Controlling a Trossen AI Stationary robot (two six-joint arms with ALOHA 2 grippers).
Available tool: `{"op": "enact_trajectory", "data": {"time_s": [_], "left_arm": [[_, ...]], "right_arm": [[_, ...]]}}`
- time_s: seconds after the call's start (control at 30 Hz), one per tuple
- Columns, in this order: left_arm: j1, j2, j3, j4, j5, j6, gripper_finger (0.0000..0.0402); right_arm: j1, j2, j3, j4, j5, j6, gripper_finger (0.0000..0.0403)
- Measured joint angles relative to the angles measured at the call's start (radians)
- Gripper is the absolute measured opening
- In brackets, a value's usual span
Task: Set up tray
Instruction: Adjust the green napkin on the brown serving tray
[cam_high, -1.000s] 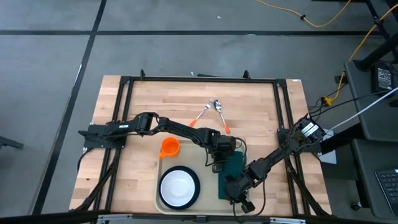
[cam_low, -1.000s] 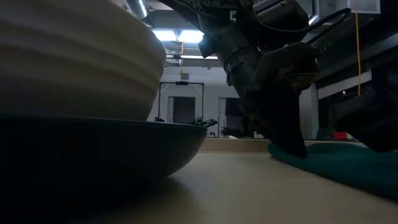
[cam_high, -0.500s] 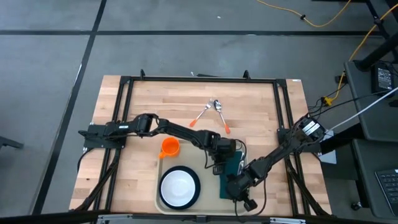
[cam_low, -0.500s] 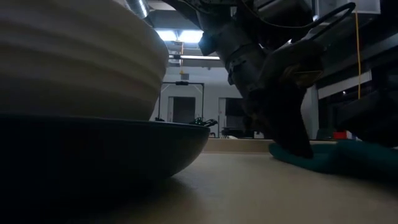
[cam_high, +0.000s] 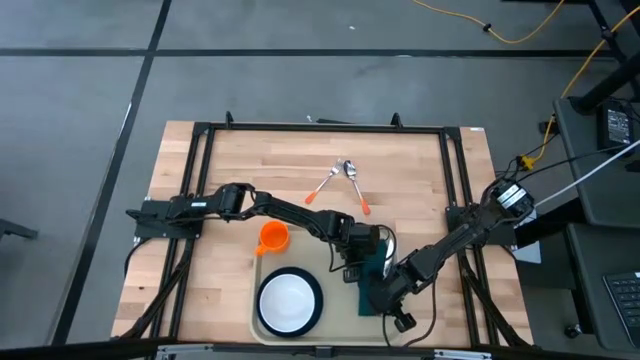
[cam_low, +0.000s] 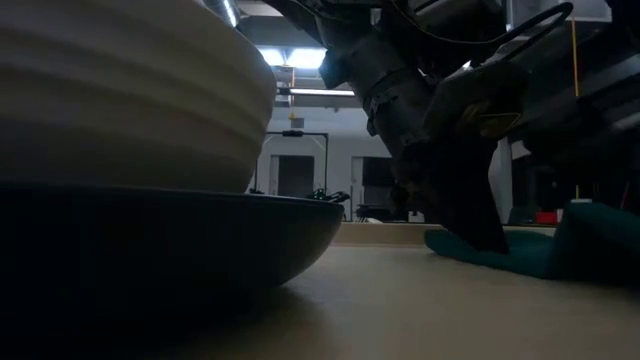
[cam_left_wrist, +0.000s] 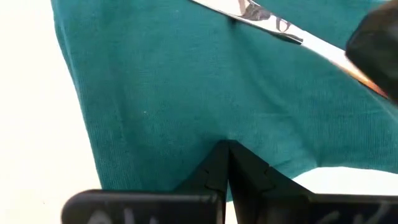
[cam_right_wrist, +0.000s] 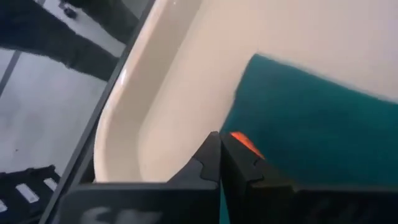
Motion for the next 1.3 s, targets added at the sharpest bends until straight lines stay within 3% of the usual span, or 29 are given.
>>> {"op": "enact_trajectory", "data": {"time_s": [0.23,0.43,0.7,0.87,0.93,1.1,1.3], "left_arm": [[-0.001,-0.004,0.002,-0.006,-0.005,-0.015,0.0004],[-0.001,-0.011,0.056,-0.12,-0.008,0.006,0.0004],[0.013,-0.019,0.246,-0.316,0.005,0.081,0.0007],[0.024,-0.03,0.423,-0.449,0.027,0.098,0.0039],[0.029,-0.08,0.389,-0.427,0.041,0.087,0.0055],[0.031,-0.165,0.382,-0.441,0.021,0.064,0.0091],[0.033,-0.21,0.382,-0.431,0.0,0.061,0.0124]], "right_arm": [[0.0,-0.061,0.001,-0.045,0.042,-0.002,0.0004],[0.0,-0.096,0.003,-0.107,0.074,-0.003,0.0004],[0.0,-0.11,0.003,-0.184,0.119,0.016,0.0004],[0.0,-0.178,0.003,-0.41,0.323,0.215,0.0004],[-0.004,-0.215,0.003,-0.518,0.386,0.329,0.0006],[-0.003,-0.31,0.001,-0.688,0.442,0.565,0.0024],[-0.041,-0.4,-0.05,-0.675,0.449,0.765,0.0045]]}}
